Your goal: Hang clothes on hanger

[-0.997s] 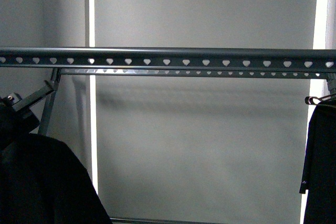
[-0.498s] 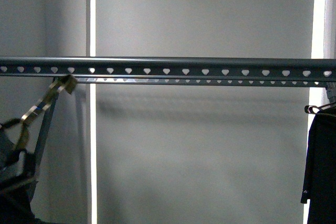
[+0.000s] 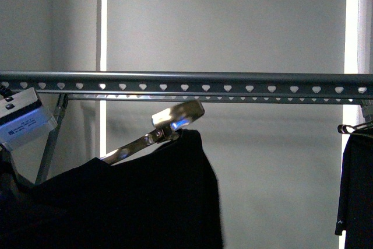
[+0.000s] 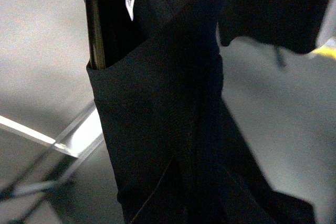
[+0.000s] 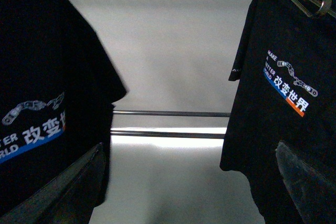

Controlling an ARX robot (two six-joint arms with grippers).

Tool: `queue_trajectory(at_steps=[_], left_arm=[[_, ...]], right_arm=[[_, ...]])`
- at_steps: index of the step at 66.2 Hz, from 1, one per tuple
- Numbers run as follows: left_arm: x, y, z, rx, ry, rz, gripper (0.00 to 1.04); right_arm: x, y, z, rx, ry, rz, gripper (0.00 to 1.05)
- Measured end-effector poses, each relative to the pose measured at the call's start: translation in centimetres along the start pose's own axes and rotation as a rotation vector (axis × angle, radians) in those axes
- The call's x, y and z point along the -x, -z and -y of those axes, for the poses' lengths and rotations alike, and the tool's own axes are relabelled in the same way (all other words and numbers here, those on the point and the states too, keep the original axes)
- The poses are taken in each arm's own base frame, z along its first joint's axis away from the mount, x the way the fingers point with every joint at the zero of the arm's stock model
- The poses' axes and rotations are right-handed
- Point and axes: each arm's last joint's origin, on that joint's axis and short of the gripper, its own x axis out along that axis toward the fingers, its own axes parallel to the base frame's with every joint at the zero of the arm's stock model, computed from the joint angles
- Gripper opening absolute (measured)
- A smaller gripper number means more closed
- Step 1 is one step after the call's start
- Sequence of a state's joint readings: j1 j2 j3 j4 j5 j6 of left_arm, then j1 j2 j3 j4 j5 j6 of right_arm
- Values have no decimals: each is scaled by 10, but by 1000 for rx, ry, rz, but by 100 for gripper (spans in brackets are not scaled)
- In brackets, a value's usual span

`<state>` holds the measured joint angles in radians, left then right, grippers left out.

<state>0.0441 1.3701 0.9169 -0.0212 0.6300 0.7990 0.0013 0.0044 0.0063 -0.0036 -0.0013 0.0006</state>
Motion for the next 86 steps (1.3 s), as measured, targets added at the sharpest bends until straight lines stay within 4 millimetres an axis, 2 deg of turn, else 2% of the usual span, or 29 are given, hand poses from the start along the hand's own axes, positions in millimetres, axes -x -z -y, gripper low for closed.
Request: queue_trajectory(at_steps=[6,13,24,34,45,52,73,80,86], left_arm=[[-7,2,-17,-227,-20,19,4],[-12,1,-27,-406,-22,45,4],[-24,-22,-42,-708,-89,152,4],[-38,-38,-44,-915,-81,217,4],[-57,-52,-32,-1077,-73,307,4],[-60,-58,-28,-1121,-76,344,4],[-60,-58,-28,-1128,-76,348,4],[-60,-58,-28,-1129,-76,348,4],[-60,-59,-27,-1133,-74,353,4]], right_arm=[[0,0,0,0,0,0,97],[0,0,0,0,0,0,97],[0,0,0,0,0,0,97],[0,0,0,0,0,0,97],[0,0,0,0,0,0,97],[0,0,0,0,0,0,97],[0,0,0,0,0,0,97],[-3,-3,4,-52,-185,-98,97],[-14,-20,17,-70,-282,-100,97]])
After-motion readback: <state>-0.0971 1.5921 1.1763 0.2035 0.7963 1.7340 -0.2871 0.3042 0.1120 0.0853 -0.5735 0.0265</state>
